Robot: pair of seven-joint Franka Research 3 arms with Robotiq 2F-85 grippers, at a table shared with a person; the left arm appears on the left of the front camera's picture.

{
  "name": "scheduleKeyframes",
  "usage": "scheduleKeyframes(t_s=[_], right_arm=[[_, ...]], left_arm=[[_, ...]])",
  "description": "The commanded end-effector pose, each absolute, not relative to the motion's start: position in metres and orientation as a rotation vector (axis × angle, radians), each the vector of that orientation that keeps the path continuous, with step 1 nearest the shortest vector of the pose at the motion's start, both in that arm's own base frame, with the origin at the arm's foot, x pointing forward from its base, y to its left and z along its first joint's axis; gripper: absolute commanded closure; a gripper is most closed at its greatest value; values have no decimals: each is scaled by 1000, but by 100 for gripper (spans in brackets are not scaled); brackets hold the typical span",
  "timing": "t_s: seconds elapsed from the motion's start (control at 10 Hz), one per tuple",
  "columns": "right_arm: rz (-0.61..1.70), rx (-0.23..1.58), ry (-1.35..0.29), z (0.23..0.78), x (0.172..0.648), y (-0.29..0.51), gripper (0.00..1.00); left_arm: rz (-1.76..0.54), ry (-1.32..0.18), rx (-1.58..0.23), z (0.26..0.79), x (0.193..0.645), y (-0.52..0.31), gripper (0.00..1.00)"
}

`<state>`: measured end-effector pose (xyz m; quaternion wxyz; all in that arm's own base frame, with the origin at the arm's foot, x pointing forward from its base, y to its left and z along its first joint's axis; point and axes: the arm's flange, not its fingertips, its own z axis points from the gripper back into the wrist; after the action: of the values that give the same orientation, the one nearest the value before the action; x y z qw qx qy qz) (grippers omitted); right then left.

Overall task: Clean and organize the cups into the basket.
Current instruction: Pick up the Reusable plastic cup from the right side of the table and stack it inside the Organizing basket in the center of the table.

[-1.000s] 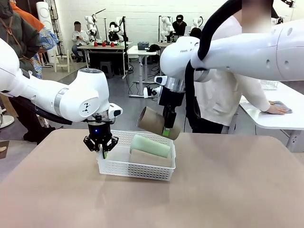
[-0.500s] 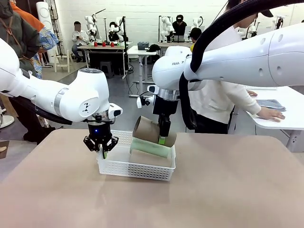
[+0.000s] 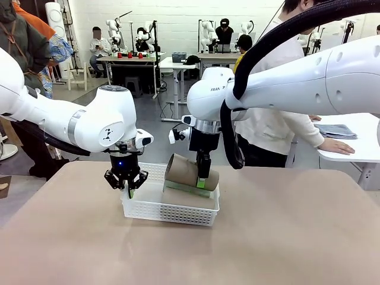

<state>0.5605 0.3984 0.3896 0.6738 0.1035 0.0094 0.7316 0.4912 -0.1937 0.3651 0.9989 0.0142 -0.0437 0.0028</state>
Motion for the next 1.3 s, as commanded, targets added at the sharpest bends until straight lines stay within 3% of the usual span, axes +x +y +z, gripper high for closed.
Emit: scheduleKeyframes(t_s=[0.0,0.1,0.2,0.8,1.0,1.2], right_arm=[[1638,205,39,388,560,405,19],[1634,219,39,389,560,404,19],[1636,226,36,390,560,403,0],[1623,249,-14,407,559,395,0],[1572,363,-214,472,559,345,0],[1461,346,-393,519,545,271,0]], left_arm=[[7,-95,27,369,492,-194,100],[7,-95,27,369,492,-194,100],[7,-95,27,369,492,-194,100],[7,-95,27,369,492,-194,100],[7,-95,27,369,492,-194,100],[7,-95,27,369,492,-194,100]])
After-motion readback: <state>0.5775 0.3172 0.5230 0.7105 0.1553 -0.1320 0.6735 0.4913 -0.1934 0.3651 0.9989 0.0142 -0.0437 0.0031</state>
